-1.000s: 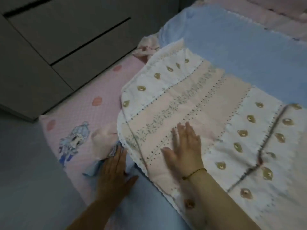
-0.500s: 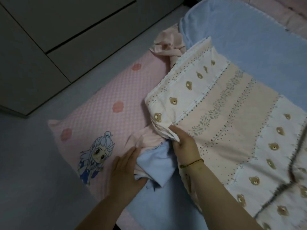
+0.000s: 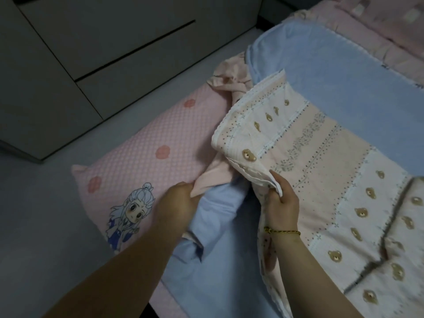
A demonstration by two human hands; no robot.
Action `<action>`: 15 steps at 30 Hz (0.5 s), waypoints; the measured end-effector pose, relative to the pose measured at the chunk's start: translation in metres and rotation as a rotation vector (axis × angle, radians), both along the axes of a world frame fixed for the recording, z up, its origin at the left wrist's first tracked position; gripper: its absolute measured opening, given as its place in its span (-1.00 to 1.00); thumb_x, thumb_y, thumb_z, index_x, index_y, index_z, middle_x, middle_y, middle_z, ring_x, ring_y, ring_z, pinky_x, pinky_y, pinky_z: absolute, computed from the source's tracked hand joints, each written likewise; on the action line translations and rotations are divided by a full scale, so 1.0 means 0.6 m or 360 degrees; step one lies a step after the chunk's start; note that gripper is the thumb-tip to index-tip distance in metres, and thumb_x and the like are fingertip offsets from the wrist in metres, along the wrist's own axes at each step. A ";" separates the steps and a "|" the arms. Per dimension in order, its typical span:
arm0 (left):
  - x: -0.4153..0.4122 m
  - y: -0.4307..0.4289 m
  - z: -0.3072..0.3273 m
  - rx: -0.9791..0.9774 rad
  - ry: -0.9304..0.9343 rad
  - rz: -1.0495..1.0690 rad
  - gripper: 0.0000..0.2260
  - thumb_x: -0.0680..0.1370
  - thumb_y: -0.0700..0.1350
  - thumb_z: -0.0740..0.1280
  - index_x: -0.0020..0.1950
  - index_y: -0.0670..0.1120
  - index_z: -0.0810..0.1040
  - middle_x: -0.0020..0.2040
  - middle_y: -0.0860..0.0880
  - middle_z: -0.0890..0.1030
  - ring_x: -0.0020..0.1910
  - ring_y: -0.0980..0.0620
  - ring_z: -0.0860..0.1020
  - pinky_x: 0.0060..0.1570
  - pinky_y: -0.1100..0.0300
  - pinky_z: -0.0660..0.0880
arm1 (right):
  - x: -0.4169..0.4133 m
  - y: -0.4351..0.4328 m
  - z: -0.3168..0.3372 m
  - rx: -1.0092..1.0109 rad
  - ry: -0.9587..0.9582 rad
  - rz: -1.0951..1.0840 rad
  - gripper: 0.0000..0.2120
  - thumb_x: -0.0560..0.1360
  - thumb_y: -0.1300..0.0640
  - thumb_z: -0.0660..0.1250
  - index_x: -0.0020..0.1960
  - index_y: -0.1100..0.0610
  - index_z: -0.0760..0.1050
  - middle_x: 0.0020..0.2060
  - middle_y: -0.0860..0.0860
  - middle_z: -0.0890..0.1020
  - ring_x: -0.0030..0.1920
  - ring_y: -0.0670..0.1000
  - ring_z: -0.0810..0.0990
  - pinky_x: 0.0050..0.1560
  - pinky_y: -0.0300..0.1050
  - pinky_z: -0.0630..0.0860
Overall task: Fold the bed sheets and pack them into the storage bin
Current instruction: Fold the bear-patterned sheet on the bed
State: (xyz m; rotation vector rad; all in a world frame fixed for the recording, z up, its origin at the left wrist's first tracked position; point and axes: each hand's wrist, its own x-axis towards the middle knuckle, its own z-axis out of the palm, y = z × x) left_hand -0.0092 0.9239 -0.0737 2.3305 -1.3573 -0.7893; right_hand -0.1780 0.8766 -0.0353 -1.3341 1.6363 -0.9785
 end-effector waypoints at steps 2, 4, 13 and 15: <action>0.034 -0.002 0.020 -0.0016 -0.0043 -0.0008 -0.57 0.59 0.12 0.13 0.08 -0.20 0.57 0.04 -0.16 0.59 0.01 -0.11 0.54 -0.16 0.22 0.31 | 0.004 0.003 0.014 -0.0013 -0.0118 -0.0046 -0.62 0.47 0.40 0.09 0.26 0.33 0.43 0.12 0.02 0.45 0.12 -0.07 0.39 -0.13 -0.72 0.27; 0.072 -0.005 0.040 -0.0037 -0.0184 -0.0117 -0.30 0.46 0.30 -0.08 0.02 -0.24 0.57 0.04 -0.16 0.58 0.01 -0.12 0.53 -0.16 0.22 0.29 | 0.014 0.003 0.020 -0.0099 -0.0172 -0.0069 -0.63 0.49 0.45 0.09 0.26 0.33 0.42 0.12 0.01 0.44 0.10 -0.06 0.40 -0.16 -0.71 0.28; 0.423 -0.063 0.069 0.0188 -0.0751 0.0498 -0.64 0.57 -0.04 0.17 0.15 -0.30 0.54 0.12 -0.39 0.51 0.10 -0.37 0.48 0.08 -0.09 0.42 | 0.049 0.021 -0.032 -0.0228 0.0160 0.0352 -0.53 0.37 0.23 0.07 0.19 -0.10 0.45 0.08 -0.16 0.48 0.12 -0.08 0.51 0.09 -0.54 0.33; 0.529 -0.053 0.017 0.0505 -0.0929 0.0465 -0.53 0.47 0.12 0.21 0.26 -0.13 0.51 0.25 -0.29 0.45 0.21 -0.34 0.42 0.20 -0.11 0.35 | 0.059 0.027 -0.055 -0.0189 0.0377 0.0597 -0.51 0.37 0.16 0.03 0.26 0.16 0.43 0.14 -0.04 0.47 0.18 -0.03 0.46 0.22 -0.31 0.32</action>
